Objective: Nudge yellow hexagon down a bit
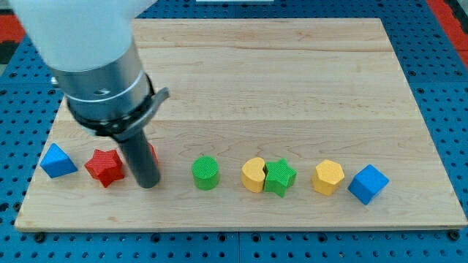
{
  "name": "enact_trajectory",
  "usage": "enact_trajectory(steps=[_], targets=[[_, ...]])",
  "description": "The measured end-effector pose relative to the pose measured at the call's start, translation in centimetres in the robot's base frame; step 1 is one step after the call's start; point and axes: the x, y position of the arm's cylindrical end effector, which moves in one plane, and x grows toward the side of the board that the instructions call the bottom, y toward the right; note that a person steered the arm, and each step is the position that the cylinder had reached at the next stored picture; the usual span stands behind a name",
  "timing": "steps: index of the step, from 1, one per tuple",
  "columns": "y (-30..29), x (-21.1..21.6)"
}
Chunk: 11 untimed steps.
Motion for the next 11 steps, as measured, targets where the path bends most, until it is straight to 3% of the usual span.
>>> enact_trajectory(steps=[2, 3, 6, 7, 8, 9, 11], targets=[[-4.4, -5.9], [-0.2, -6.3], [31.1, -5.3], [39.0, 2.3], [36.8, 6.3], [28.0, 4.7], [23.1, 0.0]])
